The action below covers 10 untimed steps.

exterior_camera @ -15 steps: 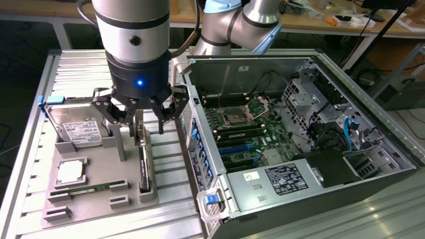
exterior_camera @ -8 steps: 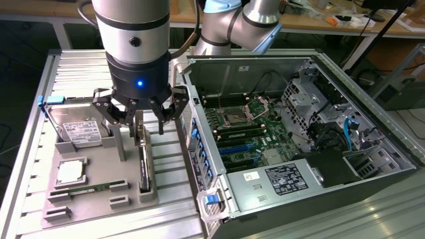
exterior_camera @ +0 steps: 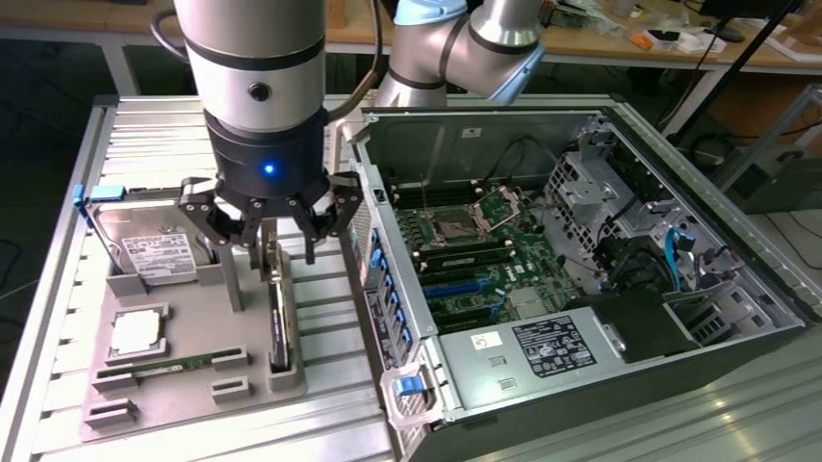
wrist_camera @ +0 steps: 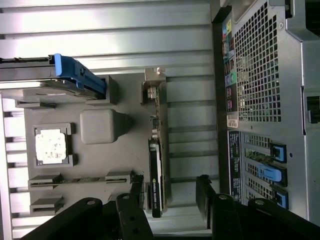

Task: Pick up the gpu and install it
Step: 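Pick up the gpu and move the gpu toward the slot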

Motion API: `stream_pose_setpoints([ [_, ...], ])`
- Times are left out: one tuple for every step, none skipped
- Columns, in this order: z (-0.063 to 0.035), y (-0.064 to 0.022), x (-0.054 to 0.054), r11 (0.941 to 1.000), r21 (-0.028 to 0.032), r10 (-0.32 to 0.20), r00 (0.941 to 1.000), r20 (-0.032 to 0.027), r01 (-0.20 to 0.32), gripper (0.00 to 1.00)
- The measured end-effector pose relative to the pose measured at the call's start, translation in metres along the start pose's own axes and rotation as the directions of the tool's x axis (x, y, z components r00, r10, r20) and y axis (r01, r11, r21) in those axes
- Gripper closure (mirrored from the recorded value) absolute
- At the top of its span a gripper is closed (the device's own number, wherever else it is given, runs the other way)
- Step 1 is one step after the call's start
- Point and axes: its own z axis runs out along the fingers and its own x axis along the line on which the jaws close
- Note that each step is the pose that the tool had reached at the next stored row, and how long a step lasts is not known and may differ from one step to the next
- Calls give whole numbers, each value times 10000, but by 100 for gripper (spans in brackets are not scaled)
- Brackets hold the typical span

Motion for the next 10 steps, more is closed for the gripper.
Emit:
stream_pose_setpoints([
  [5,-1,3,10000,1,-1,10000,0,1,46],
  [10,-1,6,10000,1,-3,10000,-1,3,46],
  [14,-2,8,10000,1,-5,10000,0,5,46],
  [18,-2,11,10000,1,-5,10000,-1,5,46],
  [21,-2,13,10000,1,-6,10000,-1,6,46],
  [23,-2,14,10000,1,-6,10000,-1,6,46],
  [26,-2,16,10000,1,-6,10000,-1,6,46],
  [29,-2,17,10000,0,-6,10000,0,6,46],
  [31,-3,18,10000,1,-6,10000,-1,6,46],
  [33,-3,19,10000,1,-6,10000,-1,6,46],
])
